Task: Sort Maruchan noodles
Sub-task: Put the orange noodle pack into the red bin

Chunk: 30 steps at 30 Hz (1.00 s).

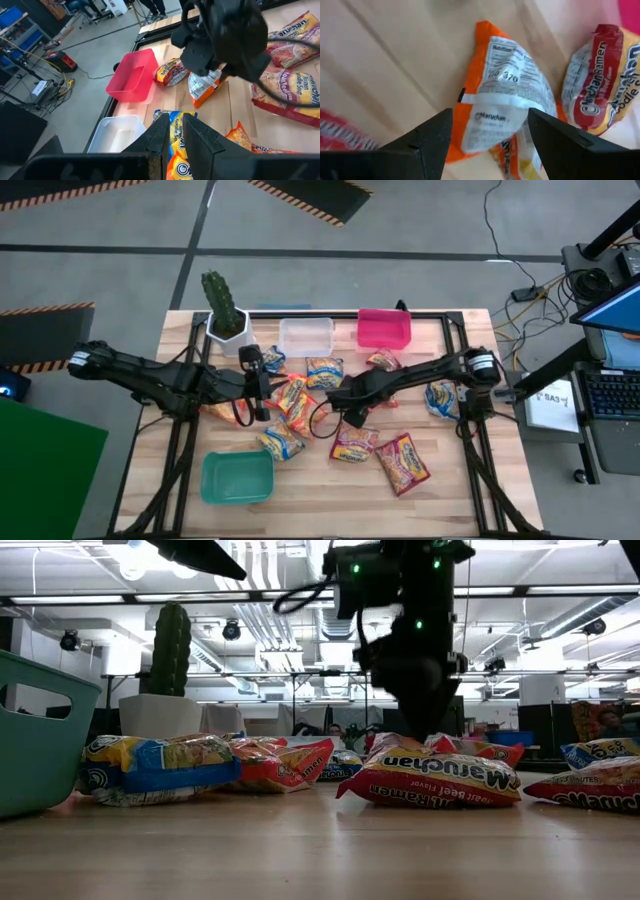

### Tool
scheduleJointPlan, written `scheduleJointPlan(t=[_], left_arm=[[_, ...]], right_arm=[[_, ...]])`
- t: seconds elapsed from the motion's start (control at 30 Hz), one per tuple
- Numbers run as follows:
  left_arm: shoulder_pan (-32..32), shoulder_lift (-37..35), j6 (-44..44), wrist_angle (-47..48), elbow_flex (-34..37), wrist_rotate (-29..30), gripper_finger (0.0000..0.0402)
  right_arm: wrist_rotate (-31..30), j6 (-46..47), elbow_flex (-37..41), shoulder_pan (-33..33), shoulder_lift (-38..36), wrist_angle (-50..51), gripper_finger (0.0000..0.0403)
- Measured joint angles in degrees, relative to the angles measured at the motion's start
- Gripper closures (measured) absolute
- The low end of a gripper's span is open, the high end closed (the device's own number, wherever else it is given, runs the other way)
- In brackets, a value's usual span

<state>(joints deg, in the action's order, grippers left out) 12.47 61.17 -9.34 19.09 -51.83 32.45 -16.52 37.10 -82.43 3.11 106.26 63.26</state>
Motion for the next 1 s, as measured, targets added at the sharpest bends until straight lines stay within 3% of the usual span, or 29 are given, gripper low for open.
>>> scheduleJointPlan(t=[0.3,0.43,0.53,0.67,1.0], left_arm=[[0.0,0.0,0.9,0.0,0.0,0.0,0.0365],[0.0,0.0,1.3,0.4,0.0,0.0,0.0365],[0.0,0.0,1.4,0.4,0.0,0.0,0.0365],[0.0,0.0,1.4,0.4,0.0,0.0,0.0365],[0.0,-0.2,1.4,0.0,0.0,0.0,0.0365]], right_arm=[[-0.3,-0.9,0.0,0.0,7.3,-2.2,0.0172],[-0.1,-1.1,-0.2,0.1,8.7,-2.2,0.0225],[0.1,-1.2,-0.1,0.1,8.3,-2.3,0.029],[0.0,-1.2,0.2,-0.1,5.2,-1.6,0.0377],[0.0,-0.7,0.4,-0.1,-10.1,-2.5,0.0389]])
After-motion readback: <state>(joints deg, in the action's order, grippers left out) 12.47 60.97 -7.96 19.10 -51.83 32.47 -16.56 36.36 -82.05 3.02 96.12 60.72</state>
